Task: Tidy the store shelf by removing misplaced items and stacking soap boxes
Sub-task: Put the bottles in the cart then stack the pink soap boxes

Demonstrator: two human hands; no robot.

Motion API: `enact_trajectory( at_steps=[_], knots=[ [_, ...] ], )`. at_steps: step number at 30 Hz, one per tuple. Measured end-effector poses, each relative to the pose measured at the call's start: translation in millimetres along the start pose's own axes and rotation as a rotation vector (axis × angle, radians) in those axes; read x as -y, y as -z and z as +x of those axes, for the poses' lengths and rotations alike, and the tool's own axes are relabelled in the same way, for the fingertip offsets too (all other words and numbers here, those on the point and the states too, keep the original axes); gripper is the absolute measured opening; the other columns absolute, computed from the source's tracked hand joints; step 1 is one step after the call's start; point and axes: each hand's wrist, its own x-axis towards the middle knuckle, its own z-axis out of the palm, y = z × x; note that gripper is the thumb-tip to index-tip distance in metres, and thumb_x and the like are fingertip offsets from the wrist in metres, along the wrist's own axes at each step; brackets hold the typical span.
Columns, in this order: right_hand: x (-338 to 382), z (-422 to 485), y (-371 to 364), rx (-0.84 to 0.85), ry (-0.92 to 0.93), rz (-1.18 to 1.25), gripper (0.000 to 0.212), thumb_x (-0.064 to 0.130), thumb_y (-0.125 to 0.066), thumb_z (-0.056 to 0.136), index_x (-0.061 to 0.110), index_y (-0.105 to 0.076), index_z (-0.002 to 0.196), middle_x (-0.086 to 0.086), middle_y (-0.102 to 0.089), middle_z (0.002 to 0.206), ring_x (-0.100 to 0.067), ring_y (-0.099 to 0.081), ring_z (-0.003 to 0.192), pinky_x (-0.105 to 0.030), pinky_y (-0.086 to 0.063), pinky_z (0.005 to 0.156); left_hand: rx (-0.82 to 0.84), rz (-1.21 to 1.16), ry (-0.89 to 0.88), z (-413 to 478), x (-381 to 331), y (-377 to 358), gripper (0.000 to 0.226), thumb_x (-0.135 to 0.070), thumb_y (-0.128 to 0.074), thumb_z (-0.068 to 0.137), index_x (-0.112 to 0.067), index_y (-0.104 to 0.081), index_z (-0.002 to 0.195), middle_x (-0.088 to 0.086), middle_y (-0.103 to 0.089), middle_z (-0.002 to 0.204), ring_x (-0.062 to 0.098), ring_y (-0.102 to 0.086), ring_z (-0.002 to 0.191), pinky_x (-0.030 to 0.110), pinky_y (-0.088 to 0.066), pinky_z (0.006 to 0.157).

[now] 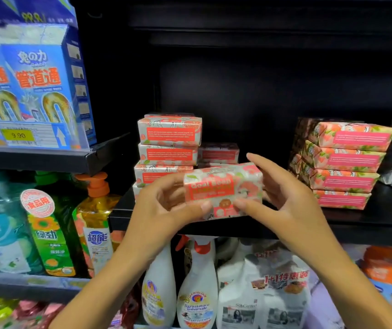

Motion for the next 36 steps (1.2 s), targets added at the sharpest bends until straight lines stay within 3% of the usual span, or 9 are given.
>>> enact_trajectory(
  at_steps=[4,8,11,15,18,21,24,27,36],
  knots=[
    [4.2,-1.7,-1.7,-0.047,0.079,-0.049,0.044,0.025,-0.079,0.064,0.022,-0.059,0.104,0.017,-0.064,0.101,-0.001,-0.063,0.095,-0.014,-0.05,0.076,0.002,0.042,-0.104,-1.8,3.7,-0.3,0.051,-0.01,-0.084,0.06,-0.016,-0.065,0.107,-0.001,-0.071,0.107,0.013,-0.066,0.103,0.018,-0.052,0.08],
    [-1.1,-5.3,-6.7,-0.138,0.282,-0.203,0.032,0.02,-0.071,0.074,0.021,-0.056,0.102,0.013,-0.061,0.103,-0.006,-0.06,0.102,-0.019,-0.05,0.082,0.05,0.018,-0.002,3.2,1.3,3.3,0.077,-0.033,-0.085,0.048,-0.018,-0.059,0.119,-0.006,-0.068,0.113,0.009,-0.064,0.106,0.018,-0.051,0.08],
    [-6.5,-4.5,-9.7,-0.166,0.404,-0.264,0.038,0.003,-0.066,0.073,0.018,-0.052,0.105,0.009,-0.058,0.11,-0.003,-0.054,0.111,-0.015,-0.044,0.09,0.088,0.031,0.038,6.1,-0.6,2.9,0.069,-0.03,-0.082,0.048,-0.018,-0.062,0.113,-0.009,-0.07,0.108,0.008,-0.067,0.1,0.017,-0.051,0.077],
    [-10.1,-2.0,-10.1,-0.121,0.323,-0.311,0.049,0.004,-0.071,0.07,0.022,-0.047,0.108,0.006,-0.051,0.125,-0.002,-0.047,0.121,-0.012,-0.039,0.095,0.062,0.07,-0.04,4.1,-2.1,2.9,0.069,-0.024,-0.084,0.046,-0.012,-0.06,0.11,-0.005,-0.071,0.106,0.011,-0.067,0.099,0.018,-0.052,0.079],
    [-6.6,-1.0,-3.9,-0.026,0.071,-0.126,0.075,0.031,-0.083,0.065,0.035,-0.039,0.125,0.021,-0.049,0.127,0.005,-0.048,0.118,-0.011,-0.04,0.095,0.009,0.137,-0.115,3.0,-3.2,1.2,0.072,-0.026,-0.085,0.047,-0.014,-0.057,0.113,-0.008,-0.069,0.11,0.008,-0.065,0.103,0.017,-0.051,0.082],
    [-2.8,2.1,0.6,0.14,-0.079,0.112,0.083,0.025,-0.086,0.061,0.031,-0.042,0.132,0.018,-0.059,0.121,0.0,-0.055,0.114,-0.016,-0.045,0.092,-0.035,0.226,-0.196,3.5,-2.6,-0.4,0.069,-0.027,-0.086,0.05,-0.025,-0.053,0.111,-0.014,-0.066,0.11,0.005,-0.063,0.105,0.018,-0.05,0.084],
    [1.1,5.6,-1.8,0.131,-0.08,0.163,0.061,0.021,-0.08,0.069,0.023,-0.052,0.123,0.009,-0.065,0.115,-0.007,-0.062,0.106,-0.022,-0.05,0.089,-0.041,0.29,-0.261,4.9,0.1,-3.1,0.068,-0.017,-0.087,0.055,-0.03,-0.05,0.11,-0.02,-0.062,0.111,0.004,-0.062,0.106,0.018,-0.05,0.085],
    [2.3,8.5,-3.8,0.059,-0.094,0.144,0.064,0.024,-0.078,0.062,0.019,-0.052,0.12,0.005,-0.065,0.113,-0.009,-0.063,0.104,-0.029,-0.053,0.089,-0.048,0.315,-0.294,5.9,3.8,-4.9,0.066,-0.021,-0.086,0.061,-0.04,-0.05,0.113,-0.021,-0.058,0.115,0.007,-0.06,0.111,0.021,-0.05,0.088],
    [-3.1,1.9,-16.2,-0.191,0.25,-0.145,0.045,-0.001,-0.074,0.07,0.023,-0.047,0.095,0.013,-0.057,0.1,-0.007,-0.059,0.098,-0.013,-0.047,0.076,0.066,0.103,-0.071,8.6,-1.5,4.8,0.079,-0.033,-0.079,0.058,-0.028,-0.048,0.13,-0.01,-0.064,0.118,0.009,-0.063,0.109,0.017,-0.051,0.08]
  ],
)
